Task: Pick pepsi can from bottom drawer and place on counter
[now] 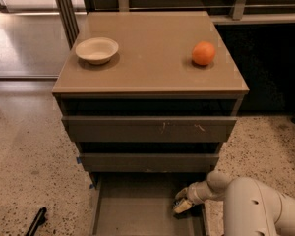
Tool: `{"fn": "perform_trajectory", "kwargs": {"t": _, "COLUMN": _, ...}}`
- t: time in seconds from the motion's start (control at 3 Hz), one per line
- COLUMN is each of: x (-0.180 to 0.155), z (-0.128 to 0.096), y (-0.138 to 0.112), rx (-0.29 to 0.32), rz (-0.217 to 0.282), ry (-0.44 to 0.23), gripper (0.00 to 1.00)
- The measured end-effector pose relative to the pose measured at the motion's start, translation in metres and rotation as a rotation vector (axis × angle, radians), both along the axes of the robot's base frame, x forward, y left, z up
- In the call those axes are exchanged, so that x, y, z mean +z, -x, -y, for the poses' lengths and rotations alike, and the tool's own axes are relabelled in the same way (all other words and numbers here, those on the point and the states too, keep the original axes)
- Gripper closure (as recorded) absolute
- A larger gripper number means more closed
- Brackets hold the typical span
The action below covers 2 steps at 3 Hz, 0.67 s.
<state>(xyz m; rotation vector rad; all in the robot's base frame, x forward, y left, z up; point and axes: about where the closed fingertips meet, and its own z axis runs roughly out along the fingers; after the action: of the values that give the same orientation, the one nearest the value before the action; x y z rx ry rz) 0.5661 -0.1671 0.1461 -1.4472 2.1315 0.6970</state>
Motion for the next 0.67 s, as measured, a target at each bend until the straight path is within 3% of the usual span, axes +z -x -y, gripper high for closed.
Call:
{"fn": "perform_trajectory", "kwargs": {"t": 0.33, "x": 0.034, "z": -0.022, "y": 0.001, "rx": 0.044, "rz": 0.042, "ry": -0.096, "gripper": 1.0}}
{"fn": "perform_trajectory", "kwargs": {"t": 0.67, "x": 0.061, "z": -0.044, "y": 0.007, "rx": 0.102, "rz": 0.065, "ry": -0.233, "gripper": 1.0}}
